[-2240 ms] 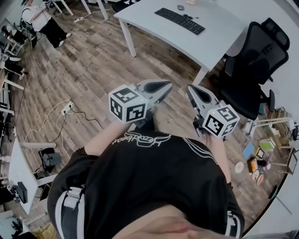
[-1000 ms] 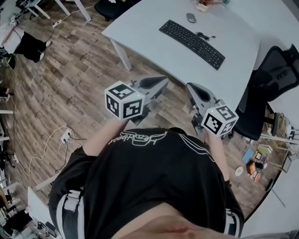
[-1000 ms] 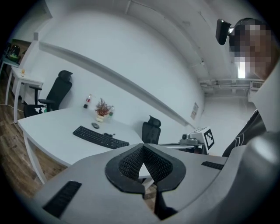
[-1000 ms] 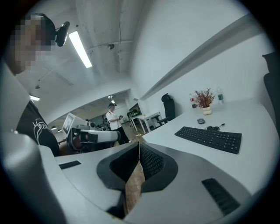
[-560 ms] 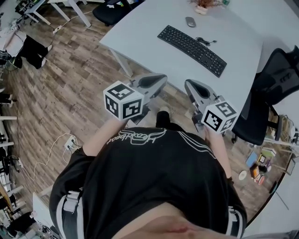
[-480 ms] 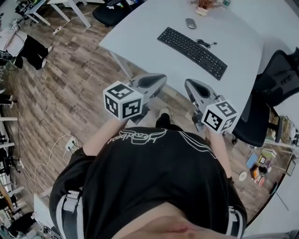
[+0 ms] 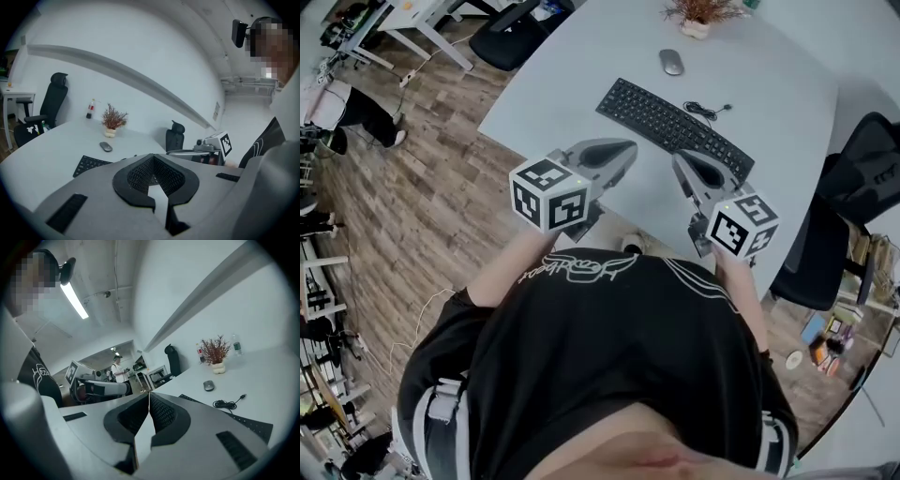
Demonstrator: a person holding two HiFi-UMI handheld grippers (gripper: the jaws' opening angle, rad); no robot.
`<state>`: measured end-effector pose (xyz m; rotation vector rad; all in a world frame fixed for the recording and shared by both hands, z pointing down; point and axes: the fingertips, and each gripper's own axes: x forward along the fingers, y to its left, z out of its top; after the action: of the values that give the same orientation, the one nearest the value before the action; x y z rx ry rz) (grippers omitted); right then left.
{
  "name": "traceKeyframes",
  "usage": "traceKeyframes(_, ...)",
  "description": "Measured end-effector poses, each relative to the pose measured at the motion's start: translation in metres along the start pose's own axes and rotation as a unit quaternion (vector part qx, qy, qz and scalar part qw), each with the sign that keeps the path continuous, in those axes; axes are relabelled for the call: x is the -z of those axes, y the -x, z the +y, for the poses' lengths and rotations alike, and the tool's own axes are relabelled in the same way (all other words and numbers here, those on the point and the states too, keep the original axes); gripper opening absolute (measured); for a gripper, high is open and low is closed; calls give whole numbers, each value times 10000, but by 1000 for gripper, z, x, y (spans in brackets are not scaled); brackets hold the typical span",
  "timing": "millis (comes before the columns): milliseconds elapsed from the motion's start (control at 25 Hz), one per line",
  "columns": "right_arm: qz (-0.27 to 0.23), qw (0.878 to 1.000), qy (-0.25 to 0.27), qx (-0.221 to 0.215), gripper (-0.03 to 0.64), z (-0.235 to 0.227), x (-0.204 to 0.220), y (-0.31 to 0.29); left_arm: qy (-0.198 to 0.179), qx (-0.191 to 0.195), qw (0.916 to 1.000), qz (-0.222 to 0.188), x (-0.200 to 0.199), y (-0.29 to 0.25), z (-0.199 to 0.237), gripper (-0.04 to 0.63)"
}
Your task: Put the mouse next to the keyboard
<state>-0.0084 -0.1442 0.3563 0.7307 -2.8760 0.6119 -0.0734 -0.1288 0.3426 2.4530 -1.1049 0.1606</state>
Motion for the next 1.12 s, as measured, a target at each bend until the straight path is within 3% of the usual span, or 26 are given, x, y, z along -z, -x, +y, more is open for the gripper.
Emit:
traceKeyframes(480, -84, 9997, -233, 84, 11, -57, -26, -47, -12, 83, 9995, 320, -24, -43, 56, 8)
traceKeyframes(1120, -95, 9924, -475, 1129, 11, -102, -55, -142, -187, 915, 9938, 607, -70, -66, 175, 8)
